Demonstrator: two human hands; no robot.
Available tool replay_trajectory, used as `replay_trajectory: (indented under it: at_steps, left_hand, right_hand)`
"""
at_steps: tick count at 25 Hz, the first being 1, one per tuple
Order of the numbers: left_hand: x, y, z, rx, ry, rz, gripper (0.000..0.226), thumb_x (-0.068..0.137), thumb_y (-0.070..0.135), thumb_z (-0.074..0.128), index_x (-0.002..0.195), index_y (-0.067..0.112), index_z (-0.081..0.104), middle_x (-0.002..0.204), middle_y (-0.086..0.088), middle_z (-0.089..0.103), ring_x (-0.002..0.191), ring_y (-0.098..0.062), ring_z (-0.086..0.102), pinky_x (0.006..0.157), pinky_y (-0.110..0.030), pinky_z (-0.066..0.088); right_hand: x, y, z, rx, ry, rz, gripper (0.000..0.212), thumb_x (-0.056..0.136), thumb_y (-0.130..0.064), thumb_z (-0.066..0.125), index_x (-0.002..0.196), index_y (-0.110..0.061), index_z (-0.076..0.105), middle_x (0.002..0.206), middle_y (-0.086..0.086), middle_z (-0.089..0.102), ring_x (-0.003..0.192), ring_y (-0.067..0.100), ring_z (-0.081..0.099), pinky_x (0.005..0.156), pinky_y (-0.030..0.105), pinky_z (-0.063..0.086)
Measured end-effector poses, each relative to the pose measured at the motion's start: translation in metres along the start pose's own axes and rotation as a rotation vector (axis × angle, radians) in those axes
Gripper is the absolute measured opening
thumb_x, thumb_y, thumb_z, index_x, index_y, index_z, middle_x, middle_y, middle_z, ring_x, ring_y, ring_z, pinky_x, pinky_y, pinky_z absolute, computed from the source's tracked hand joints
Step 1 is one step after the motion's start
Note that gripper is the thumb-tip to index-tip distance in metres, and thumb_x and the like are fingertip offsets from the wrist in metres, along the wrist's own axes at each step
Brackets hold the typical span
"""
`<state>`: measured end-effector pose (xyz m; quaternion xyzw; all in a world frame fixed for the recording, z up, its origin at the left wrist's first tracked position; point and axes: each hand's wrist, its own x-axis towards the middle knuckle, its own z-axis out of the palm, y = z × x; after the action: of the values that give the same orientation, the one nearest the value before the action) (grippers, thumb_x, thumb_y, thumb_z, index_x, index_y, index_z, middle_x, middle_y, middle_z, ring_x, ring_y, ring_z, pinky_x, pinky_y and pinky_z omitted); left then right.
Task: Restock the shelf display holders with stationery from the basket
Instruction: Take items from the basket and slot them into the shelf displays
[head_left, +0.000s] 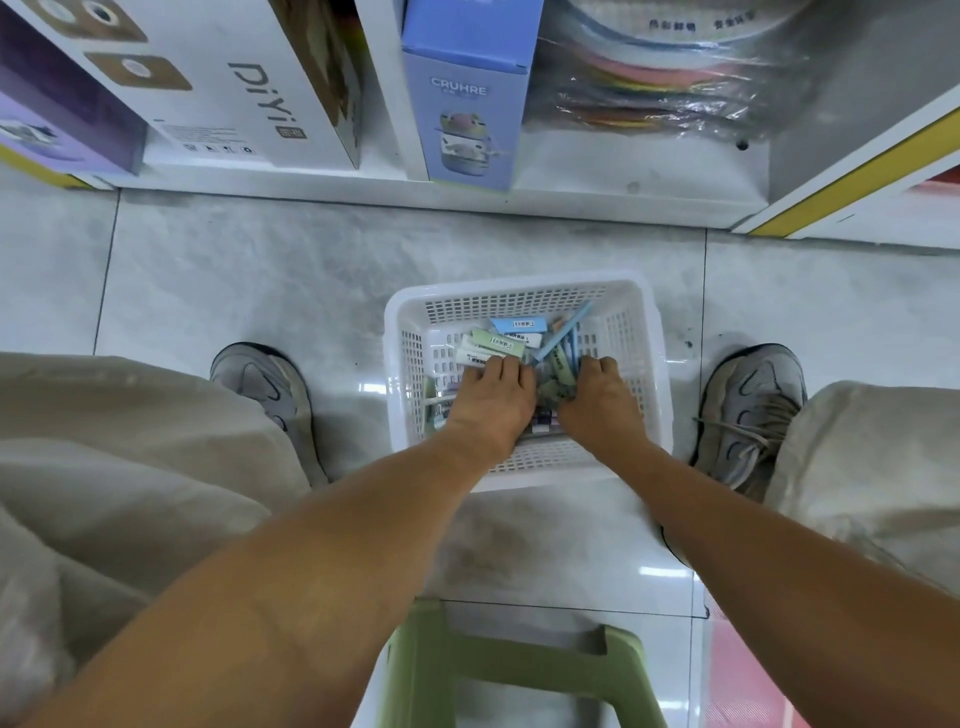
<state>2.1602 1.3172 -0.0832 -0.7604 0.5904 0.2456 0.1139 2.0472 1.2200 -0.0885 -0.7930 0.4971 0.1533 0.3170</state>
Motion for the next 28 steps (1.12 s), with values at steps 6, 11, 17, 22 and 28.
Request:
replay_trajectory:
  at_steps: [6,11,17,22,28]
  left_hand:
    - [0.005,0.008,0.005,-0.033,0.075,-0.038,0.042,0.084,0.0,0.059,0.123,0.002,0.044,0.119,-0.019,0.055,0.108,-0.034,0.054,0.086,-0.046,0.051]
    - [0.01,0.005,0.009,-0.028,0.076,-0.059,0.037,0.085,0.002,0.059,0.122,0.002,0.051,0.112,-0.017,0.057,0.103,-0.031,0.055,0.083,-0.043,0.052]
    - [0.011,0.006,0.005,-0.061,0.081,-0.081,0.025,0.088,0.007,0.059,0.113,0.007,0.06,0.1,-0.012,0.06,0.098,-0.029,0.058,0.087,-0.044,0.049]
    - [0.012,-0.001,-0.005,-0.236,0.025,0.011,0.02,0.087,0.013,0.068,0.102,0.014,0.055,0.085,-0.002,0.056,0.082,-0.023,0.063,0.07,-0.034,0.047]
    - [0.015,-0.003,-0.036,-0.747,-0.079,-0.057,0.024,0.076,0.019,0.079,0.097,0.015,0.068,0.086,0.001,0.066,0.08,-0.02,0.064,0.063,-0.02,0.045]
  right_hand:
    - [0.015,-0.012,-0.006,0.041,0.062,0.078,0.045,0.096,-0.04,0.056,0.125,-0.006,0.051,0.114,0.01,0.054,0.094,0.029,0.058,0.075,0.038,0.048]
    - [0.036,-0.021,-0.015,-0.099,0.018,0.135,0.021,0.096,-0.033,0.059,0.097,-0.015,0.047,0.083,0.0,0.053,0.068,0.019,0.054,0.055,0.028,0.04]
    - [0.041,-0.023,-0.025,-0.176,-0.067,0.075,0.02,0.095,-0.033,0.059,0.087,-0.017,0.048,0.073,-0.001,0.047,0.06,0.015,0.05,0.048,0.025,0.033]
    - [0.037,-0.015,-0.051,-0.151,-0.187,0.04,0.017,0.093,-0.022,0.058,0.082,-0.015,0.046,0.074,0.0,0.047,0.073,0.024,0.058,0.063,0.033,0.045]
    - [0.029,-0.013,-0.107,-0.109,-0.23,0.02,0.023,0.089,-0.017,0.062,0.068,-0.01,0.055,0.059,0.004,0.062,0.052,0.016,0.06,0.052,0.024,0.047]
